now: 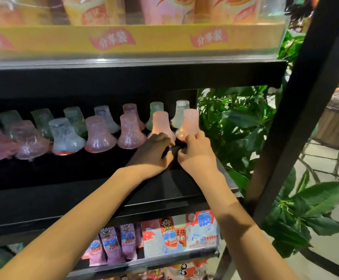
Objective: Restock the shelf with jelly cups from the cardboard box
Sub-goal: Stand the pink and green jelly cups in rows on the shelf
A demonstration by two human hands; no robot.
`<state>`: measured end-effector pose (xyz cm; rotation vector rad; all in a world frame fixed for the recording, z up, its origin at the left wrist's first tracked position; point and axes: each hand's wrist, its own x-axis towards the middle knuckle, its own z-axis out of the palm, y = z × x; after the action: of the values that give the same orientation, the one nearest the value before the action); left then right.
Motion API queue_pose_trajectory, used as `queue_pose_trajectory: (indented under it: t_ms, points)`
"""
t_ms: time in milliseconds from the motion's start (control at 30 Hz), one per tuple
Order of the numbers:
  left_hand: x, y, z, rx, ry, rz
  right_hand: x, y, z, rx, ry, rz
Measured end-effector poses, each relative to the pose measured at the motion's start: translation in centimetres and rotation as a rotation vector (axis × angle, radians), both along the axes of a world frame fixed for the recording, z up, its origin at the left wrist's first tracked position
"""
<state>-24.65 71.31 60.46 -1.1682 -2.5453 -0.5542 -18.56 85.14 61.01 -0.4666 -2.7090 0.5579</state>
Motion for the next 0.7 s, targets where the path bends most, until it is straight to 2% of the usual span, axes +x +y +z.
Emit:
queue_pose_trajectory:
  t_ms: [267,433,700]
  points:
    - [1.0,-0.3,0.5,-0.014,0.025,0.006,1.0,-0.4,0.4,0.001,0.004,0.014]
    - [3.0,-1.1,1.5,-0.086,-0.027,0.013,2.3,-1.5,1.6,-0.032,-0.089,0.042]
    - [8.1,-6.6,1.1,-0.055,-0.032,0.026,5.8,-6.4,0.5,0.055,-0.036,0.177]
